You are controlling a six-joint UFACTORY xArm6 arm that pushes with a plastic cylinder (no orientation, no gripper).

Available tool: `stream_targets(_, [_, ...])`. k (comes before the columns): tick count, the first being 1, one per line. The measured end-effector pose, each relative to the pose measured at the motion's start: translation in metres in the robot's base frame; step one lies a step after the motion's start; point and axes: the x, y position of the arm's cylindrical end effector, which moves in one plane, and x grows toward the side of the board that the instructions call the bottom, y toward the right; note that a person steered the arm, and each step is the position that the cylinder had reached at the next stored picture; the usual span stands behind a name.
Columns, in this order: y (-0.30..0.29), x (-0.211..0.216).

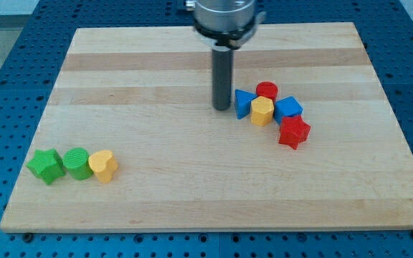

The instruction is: Move the green star into the green circle

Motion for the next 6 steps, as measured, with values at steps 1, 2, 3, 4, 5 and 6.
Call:
stream_targets(1, [-0.100, -0.001])
stream_targets(2, [-0.219, 0.002])
stream_targets(3, [-0.292, 0.047])
stream_targets(4, [-0.292, 0.082])
stream_targets(5, [-0.289, 0.104])
stream_targets(6, [-0.264, 0.127])
